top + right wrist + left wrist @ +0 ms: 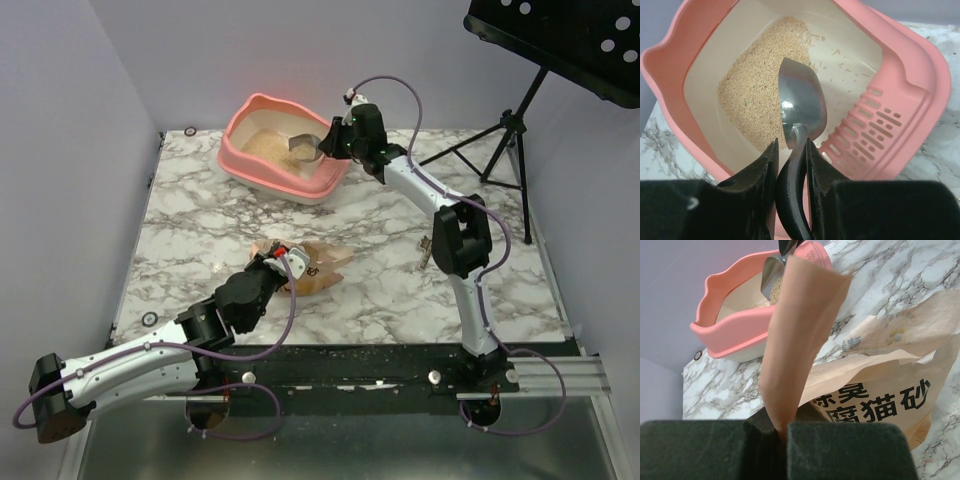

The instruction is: Fill the litter box with clean litter

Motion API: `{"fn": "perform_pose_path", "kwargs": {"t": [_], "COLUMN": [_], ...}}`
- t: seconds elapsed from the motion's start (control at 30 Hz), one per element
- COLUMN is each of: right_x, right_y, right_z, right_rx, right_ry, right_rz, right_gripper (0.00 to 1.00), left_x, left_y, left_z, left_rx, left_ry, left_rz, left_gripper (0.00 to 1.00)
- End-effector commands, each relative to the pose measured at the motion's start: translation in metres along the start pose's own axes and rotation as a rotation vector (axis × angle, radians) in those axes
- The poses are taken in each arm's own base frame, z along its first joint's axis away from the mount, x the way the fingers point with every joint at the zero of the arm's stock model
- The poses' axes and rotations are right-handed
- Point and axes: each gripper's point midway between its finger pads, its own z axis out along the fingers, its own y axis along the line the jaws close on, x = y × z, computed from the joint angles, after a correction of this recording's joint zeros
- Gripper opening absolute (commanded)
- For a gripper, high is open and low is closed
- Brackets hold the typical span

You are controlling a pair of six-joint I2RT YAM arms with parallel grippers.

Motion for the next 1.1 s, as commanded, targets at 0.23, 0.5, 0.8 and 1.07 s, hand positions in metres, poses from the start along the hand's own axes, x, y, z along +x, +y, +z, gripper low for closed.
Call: {"fn": "perform_pose_path", "kwargs": {"t": [0.23, 0.5, 0.8, 1.07], "right_x": [0.022, 0.034, 0.048, 0.052], "right_y": [-0.026, -0.04, -0.051, -0.072], "right_z": [0.007, -0.017, -0.035, -0.067], "right_rx": [0.126, 0.196, 0.239, 0.297], "right_ry": [0.061, 0.091, 0.139, 0.169], "right_rz": [-0.042, -0.069, -0.083, -0.041], "right_gripper": [0.01, 0.01, 0.0, 0.0], "left_x": [-0.015, -0.016, -0.017, -0.019], "left_y": [0.014, 0.013, 0.011, 0.014], "left_z": [0.003, 0.004, 0.004, 0.003], "left_rx": [-0.06, -0.052, -0.044, -0.049], "left_ry": [-0.024, -0.022, -0.025, -0.032], "left_rz": [-0.034, -0.037, -0.041, -0.049], "left_gripper": [0.0, 0.0, 0.0, 0.0]}}
